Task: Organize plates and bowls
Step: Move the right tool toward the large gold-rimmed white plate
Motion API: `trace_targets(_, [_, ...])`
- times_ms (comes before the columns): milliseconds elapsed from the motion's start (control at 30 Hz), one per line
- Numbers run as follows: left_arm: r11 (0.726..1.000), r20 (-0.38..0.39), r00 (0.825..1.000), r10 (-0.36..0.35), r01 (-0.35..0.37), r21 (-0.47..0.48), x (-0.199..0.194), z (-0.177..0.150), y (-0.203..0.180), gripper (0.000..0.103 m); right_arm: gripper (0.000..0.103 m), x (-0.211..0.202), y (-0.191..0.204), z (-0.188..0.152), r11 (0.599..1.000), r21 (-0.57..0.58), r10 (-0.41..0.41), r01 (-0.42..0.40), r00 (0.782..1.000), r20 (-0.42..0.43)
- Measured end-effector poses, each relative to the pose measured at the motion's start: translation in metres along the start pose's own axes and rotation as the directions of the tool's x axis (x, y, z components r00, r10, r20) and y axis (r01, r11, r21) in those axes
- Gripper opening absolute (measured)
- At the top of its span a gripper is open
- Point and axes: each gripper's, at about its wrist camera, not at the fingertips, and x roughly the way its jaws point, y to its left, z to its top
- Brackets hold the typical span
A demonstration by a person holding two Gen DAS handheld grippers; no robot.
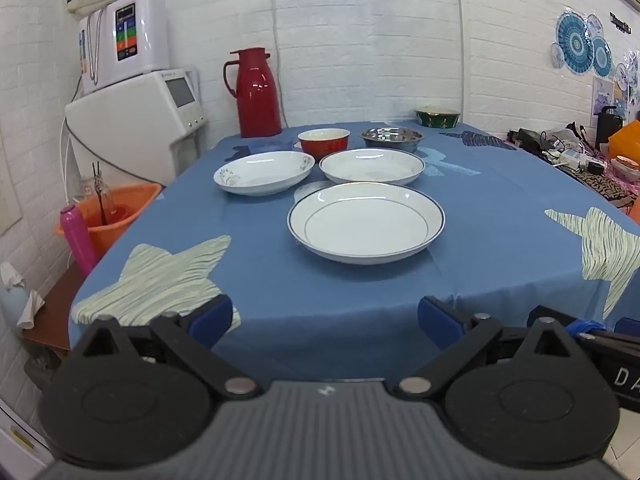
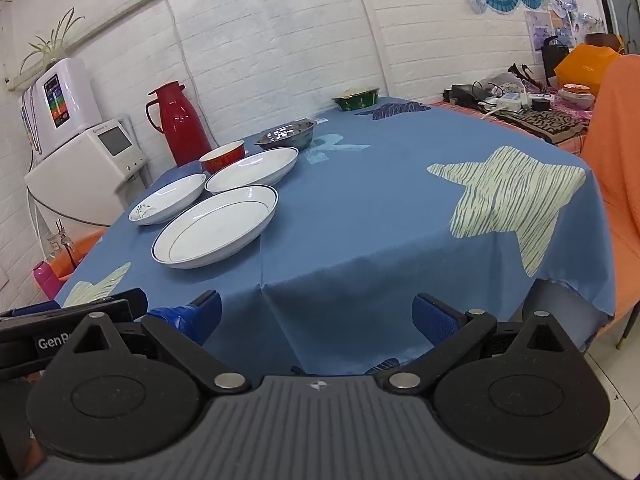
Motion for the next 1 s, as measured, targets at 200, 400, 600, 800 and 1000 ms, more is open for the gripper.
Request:
trace_targets(200, [1.000, -0.001, 1.000, 0.000, 0.000, -0.001, 0.0000, -0.0010, -0.0002, 0.099, 0.090, 0.0057, 0.0029, -0.0037, 1.000, 0.004, 0.006, -0.006, 1.000, -0.008])
trace_targets(400, [1.000, -0.006, 1.000, 0.000, 0.000, -0.003, 0.0006, -0.0017, -0.0007, 0.099, 0.090, 0.0067, 0.0027, -0.0039, 1.000, 0.003, 0.006, -0.006, 1.000, -0.010])
trace_targets(600, [1.000, -0.017, 1.000, -0.003, 0.003, -0.004, 0.0033, -0.0025, 0.0009, 0.099, 0.090, 0.0075, 0.0033, -0.0055, 1.000, 0.001, 0.005, -0.005, 1.000, -0.016])
trace_targets(800, [1.000, -0.016, 1.000, -0.001, 0.001, -0.001, 0.0027, -0.0025, 0.0016, 0.099, 0.090, 0.0088, 0.0042, -0.0051, 1.000, 0.003, 0.006, -0.006, 1.000, -0.022])
trace_targets(1000, [1.000, -0.019, 1.000, -0.001, 0.001, -0.003, 0.0029, -0.0021, 0.0018, 0.099, 0.090, 0.0095, 0.0045, -0.0050, 1.000, 0.004, 0.009, -0.009, 1.000, -0.028])
